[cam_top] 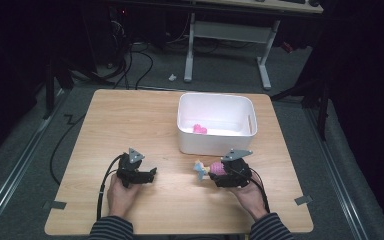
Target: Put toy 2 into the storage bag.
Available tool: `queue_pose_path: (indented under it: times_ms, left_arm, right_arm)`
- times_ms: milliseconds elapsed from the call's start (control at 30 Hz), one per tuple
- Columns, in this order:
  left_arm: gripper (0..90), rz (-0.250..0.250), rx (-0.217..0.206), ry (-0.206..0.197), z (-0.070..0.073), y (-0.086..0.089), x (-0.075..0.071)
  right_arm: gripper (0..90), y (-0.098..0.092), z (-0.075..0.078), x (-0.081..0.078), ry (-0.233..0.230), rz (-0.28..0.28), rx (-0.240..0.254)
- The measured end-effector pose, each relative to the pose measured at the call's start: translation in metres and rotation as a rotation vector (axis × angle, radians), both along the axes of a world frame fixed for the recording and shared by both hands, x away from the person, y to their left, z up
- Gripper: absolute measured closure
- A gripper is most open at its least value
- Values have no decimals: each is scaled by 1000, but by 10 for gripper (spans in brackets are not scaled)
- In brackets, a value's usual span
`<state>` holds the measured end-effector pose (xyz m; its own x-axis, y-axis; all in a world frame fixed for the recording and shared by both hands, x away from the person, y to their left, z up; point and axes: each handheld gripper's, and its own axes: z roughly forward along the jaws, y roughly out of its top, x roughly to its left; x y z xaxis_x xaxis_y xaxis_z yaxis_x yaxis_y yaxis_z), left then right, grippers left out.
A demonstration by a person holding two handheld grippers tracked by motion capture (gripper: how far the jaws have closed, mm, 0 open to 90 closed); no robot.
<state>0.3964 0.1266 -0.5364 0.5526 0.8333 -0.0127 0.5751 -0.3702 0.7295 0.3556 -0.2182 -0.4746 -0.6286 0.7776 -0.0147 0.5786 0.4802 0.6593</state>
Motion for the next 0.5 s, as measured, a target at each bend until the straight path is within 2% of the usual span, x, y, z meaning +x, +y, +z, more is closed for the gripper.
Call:
queue_pose_path:
  times_ms: [300, 500]
  left_arm:
    - [160, 0, 0, 0, 0, 0, 0]
    - [160, 0, 0, 0, 0, 0, 0]
  right_arm:
    - [337, -15, 9, -8, -3, -10, 34]
    - [338, -28, 20, -14, -21, -24, 47]
